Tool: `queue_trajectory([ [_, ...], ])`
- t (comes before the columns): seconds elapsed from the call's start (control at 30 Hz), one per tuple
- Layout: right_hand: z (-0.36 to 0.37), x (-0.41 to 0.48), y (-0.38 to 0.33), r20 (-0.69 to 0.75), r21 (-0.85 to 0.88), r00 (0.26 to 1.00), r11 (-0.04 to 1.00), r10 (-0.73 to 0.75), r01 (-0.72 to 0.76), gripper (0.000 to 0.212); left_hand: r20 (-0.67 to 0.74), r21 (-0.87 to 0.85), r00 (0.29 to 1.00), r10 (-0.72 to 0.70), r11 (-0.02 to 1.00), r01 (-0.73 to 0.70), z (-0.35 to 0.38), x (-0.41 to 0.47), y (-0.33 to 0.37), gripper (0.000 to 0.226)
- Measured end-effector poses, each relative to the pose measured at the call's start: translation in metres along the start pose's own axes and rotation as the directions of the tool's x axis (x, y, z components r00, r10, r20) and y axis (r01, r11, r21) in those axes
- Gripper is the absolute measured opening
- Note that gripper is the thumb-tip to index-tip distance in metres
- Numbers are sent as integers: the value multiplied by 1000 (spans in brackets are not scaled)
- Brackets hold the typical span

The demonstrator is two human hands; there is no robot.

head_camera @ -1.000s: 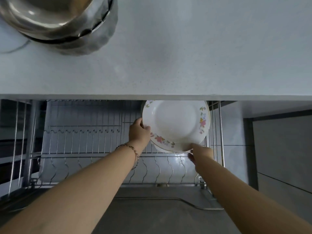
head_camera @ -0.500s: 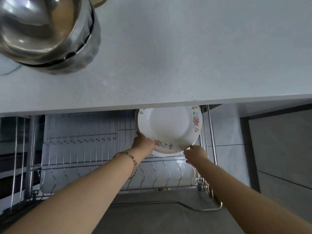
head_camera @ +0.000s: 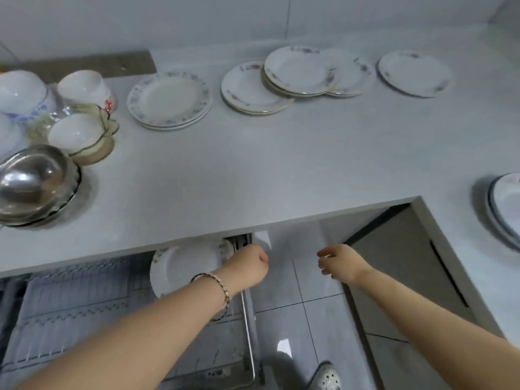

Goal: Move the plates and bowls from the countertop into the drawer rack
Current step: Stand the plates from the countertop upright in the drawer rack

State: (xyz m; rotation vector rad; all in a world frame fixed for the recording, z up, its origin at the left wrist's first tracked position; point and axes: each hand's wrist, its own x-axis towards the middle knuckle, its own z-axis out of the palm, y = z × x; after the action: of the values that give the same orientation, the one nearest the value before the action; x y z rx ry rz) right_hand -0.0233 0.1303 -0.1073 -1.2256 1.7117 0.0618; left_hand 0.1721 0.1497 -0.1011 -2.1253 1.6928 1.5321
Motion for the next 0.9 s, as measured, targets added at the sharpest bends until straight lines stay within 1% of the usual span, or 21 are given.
queue_trajectory([
  [0.1, -78, -21, 30, -85, -43, 995, 998, -47, 43, 24, -16, -34, 999, 50, 998, -51, 19, 1, 84, 28],
  [0.17, -123, -34, 49, -146, -83, 988, 996, -55, 43, 31, -32, -36, 996, 83, 996, -84, 32, 5, 135, 25],
  [0.2, -144, -37, 58, -193, -74, 980, 997, -44, 30, 34, -45, -34, 994, 100, 994, -101, 37, 8, 158, 21],
  [0.27, -181, -41, 76, -256, 17, 967, 1000, -4, 8, 33, -57, -66, 991, 122, 990, -126, 45, 14, 201, 18],
  [0.33, -211, -44, 93, -299, 133, 953, 991, 57, -17, 34, -53, -104, 988, 142, 984, -147, 55, 19, 236, 22],
  [0.4, -237, -44, 113, -361, 215, 925, 976, 118, -41, 33, -36, -99, 986, 163, 981, -166, 66, 25, 270, 23],
  [0.5, -270, -40, 138, -481, 292, 854, 955, 198, -57, 25, 18, -78, 980, 197, 978, -195, 85, 41, 312, 29],
  [0.6, -299, -26, 162, -566, 439, 749, 895, 344, -79, 39, 101, -65, 977, 188, 981, -182, 110, 69, 352, 32],
  [0.67, -318, -16, 179, -607, 482, 665, 867, 435, -127, 43, 175, -64, 972, 156, 987, -147, 129, 88, 377, 33],
  [0.73, -334, -6, 198, -627, 518, 580, 834, 520, -187, 43, 248, -65, 961, 125, 992, -112, 148, 109, 401, 36],
  [0.77, -341, 0, 206, -617, 540, 547, 810, 566, -230, 42, 275, -52, 955, 110, 994, -100, 156, 118, 411, 34],
  [0.8, -346, 4, 215, -595, 553, 522, 782, 612, -287, 41, 293, -29, 952, 94, 996, -90, 162, 128, 420, 28],
  [0.87, -353, 13, 234, -506, 575, 516, 716, 691, -395, 43, 320, 1, 945, 63, 998, -67, 172, 141, 434, 12],
  [0.9, -354, 18, 244, -444, 599, 528, 678, 724, -427, 45, 337, -5, 940, 46, 999, -47, 176, 147, 438, 12],
])
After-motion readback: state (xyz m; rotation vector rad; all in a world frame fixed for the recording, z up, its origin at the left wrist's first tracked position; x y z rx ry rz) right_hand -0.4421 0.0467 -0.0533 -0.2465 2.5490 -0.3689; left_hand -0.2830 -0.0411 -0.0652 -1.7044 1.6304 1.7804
